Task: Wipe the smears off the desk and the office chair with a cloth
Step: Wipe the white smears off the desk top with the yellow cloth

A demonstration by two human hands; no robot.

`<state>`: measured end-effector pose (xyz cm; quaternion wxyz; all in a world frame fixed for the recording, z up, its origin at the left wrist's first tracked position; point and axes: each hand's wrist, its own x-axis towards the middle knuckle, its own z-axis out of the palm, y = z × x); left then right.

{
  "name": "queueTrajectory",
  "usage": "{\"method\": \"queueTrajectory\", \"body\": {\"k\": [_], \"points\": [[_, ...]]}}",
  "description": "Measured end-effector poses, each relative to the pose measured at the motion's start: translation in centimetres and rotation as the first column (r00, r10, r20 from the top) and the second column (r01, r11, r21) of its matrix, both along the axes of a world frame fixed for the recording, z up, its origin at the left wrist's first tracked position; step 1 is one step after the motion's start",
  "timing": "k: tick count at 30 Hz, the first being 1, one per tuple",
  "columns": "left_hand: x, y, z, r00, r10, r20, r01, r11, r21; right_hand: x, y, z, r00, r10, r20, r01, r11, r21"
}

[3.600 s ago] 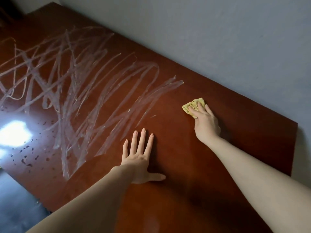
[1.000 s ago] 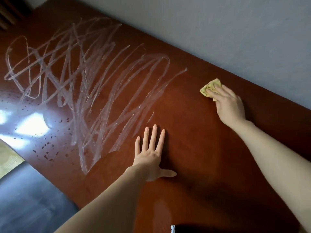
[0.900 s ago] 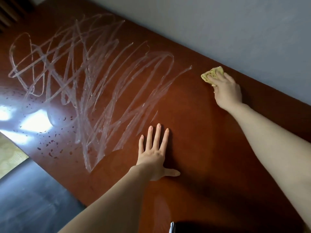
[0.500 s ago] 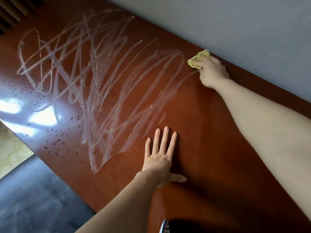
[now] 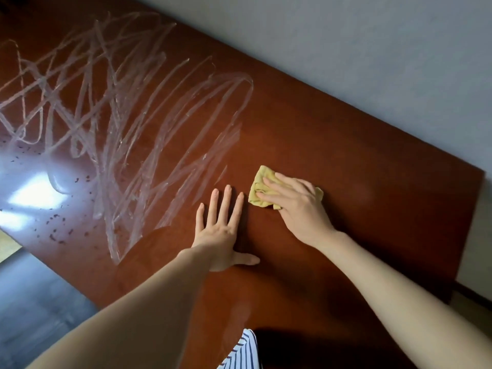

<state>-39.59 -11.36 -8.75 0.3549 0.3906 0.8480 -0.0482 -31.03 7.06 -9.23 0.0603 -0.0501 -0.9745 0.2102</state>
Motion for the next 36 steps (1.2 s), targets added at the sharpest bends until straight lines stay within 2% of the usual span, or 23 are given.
{"method": "queueTrajectory", "body": {"k": [4, 7, 11, 14, 20, 24, 25, 27, 32, 36], "points": [[0.0, 0.0, 0.1, 1.000, 0.008, -0.005, -0.008, 1.000, -0.006, 5.0, 2.2, 0.0, 0.992, 0.123, -0.010, -0.123, 0.992, 0.012], [0.0, 0.2, 0.1, 1.000, 0.007, -0.007, -0.007, 1.000, -0.001, 6.9, 4.7, 0.3, 0.997, 0.077, 0.007, -0.077, 0.997, 0.016], [0.0, 0.1, -0.1, 1.000, 0.005, 0.004, -0.005, 1.000, 0.001, 6.6, 7.8, 0.6, 0.996, -0.058, 0.065, 0.057, 0.998, 0.021], [0.1, 0.1, -0.3, 1.000, 0.009, 0.008, -0.009, 1.000, 0.009, 4.7, 10.2, 0.6, 0.968, -0.236, 0.090, 0.236, 0.972, 0.008], [0.1, 0.1, -0.4, 1.000, 0.005, -0.009, -0.005, 1.000, 0.021, -2.4, 13.6, 0.3, 0.841, -0.526, 0.125, 0.525, 0.850, 0.041], [0.0, 0.1, -0.5, 1.000, 0.005, -0.012, -0.005, 1.000, 0.021, -6.6, 12.0, -0.5, 0.716, -0.650, 0.253, 0.623, 0.759, 0.188], [0.0, 0.1, -0.5, 1.000, 0.001, -0.014, -0.001, 1.000, 0.017, -7.0, 11.1, -0.7, 0.714, -0.653, 0.255, 0.618, 0.758, 0.211], [0.0, 0.2, -0.5, 1.000, -0.003, -0.017, 0.003, 1.000, 0.012, -7.2, 9.1, -0.8, 0.765, -0.598, 0.240, 0.557, 0.801, 0.221], [-0.2, 0.3, -0.4, 1.000, 0.004, -0.019, -0.004, 1.000, 0.000, -4.4, 3.4, -0.7, 0.908, -0.355, 0.221, 0.320, 0.930, 0.178], [-0.2, 0.4, -0.4, 1.000, -0.004, -0.029, 0.004, 1.000, -0.009, 0.1, -0.6, -0.5, 0.954, -0.261, 0.148, 0.243, 0.961, 0.128]]}}
